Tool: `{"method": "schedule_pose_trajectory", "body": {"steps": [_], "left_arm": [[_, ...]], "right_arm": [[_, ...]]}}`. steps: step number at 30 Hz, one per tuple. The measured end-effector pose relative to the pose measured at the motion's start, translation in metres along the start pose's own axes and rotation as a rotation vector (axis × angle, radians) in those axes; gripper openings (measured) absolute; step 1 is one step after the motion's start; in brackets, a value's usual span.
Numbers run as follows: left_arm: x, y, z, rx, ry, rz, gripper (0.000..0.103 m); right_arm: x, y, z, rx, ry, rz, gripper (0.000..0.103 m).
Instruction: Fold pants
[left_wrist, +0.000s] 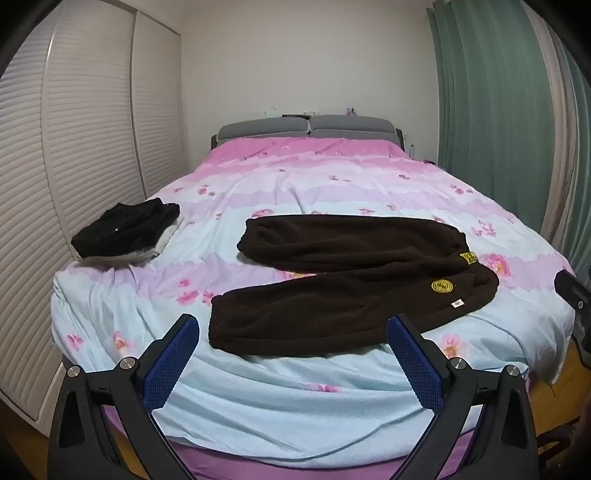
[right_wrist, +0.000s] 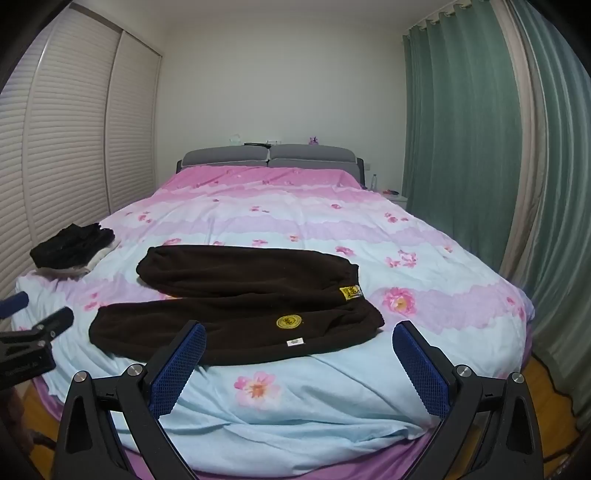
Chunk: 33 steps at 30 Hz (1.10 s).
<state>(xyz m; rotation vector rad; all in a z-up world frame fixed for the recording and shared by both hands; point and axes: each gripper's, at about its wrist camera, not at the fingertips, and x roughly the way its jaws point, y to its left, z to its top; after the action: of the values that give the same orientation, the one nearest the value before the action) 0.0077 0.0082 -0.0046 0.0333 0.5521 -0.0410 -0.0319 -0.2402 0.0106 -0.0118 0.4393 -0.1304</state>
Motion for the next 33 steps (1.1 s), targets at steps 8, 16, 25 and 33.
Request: {"method": "schedule_pose_trajectory", "body": {"steps": [8, 16, 25, 33], "left_arm": [[-0.002, -0.012, -0.007, 0.032, -0.016, 0.020, 0.103], [0.002, -0.006, -0.006, 0.017, -0.011, 0.020, 0.103], [0.003, -0.002, -0.004, 0.007, -0.012, 0.031, 0.103], [0.001, -0.006, -0.002, 0.006, -0.016, 0.032, 0.103]], "right_arm": [[-0.001, -0.001, 0.000, -0.001, -0.004, 0.000, 0.102], [0.001, -0.003, 0.000, 0.007, 0.000, 0.001, 0.102], [0.000, -0.002, 0.002, 0.008, 0.004, 0.002, 0.102], [0.000, -0.001, 0.002, 0.009, 0.003, 0.000, 0.102]]}}
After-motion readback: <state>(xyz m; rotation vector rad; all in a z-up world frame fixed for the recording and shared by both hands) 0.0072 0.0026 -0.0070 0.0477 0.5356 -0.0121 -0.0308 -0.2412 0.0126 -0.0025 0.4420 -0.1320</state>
